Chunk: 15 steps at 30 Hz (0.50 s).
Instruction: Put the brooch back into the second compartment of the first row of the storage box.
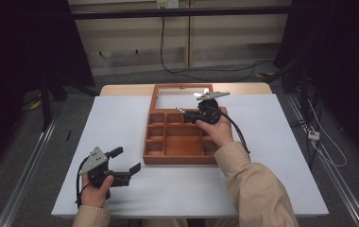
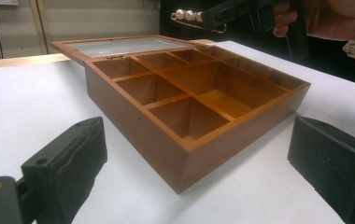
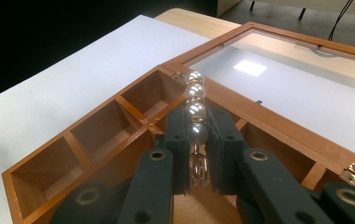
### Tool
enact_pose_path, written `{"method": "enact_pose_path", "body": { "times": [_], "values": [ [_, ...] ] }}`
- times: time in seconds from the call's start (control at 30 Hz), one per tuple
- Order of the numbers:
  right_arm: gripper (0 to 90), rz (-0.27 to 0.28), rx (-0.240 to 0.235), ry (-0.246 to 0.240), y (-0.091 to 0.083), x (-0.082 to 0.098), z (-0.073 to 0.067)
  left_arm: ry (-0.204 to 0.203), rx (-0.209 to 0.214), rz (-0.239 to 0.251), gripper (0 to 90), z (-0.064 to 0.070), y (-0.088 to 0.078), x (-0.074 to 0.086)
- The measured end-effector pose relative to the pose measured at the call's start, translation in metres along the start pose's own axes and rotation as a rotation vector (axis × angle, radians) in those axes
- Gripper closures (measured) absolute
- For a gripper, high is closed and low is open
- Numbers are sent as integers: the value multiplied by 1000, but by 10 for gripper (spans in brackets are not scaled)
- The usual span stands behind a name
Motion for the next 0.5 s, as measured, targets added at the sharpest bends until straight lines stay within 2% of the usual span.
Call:
{"method": "enact_pose_path", "body": {
  "times": [0.5],
  "values": [
    [804,-1,6,14,10,1,4,-2,0,2,44,0,0,0]
  ]
}}
Point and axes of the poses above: each handheld gripper's, and its own axes: y roughly forward along the jaws, x roughly out of its underside, z roughly to its right, the point moved 10 cm from there along y, roughly forward along the jaws, and after that the axes turned 8 degrees about y, right-handed, at the moved point
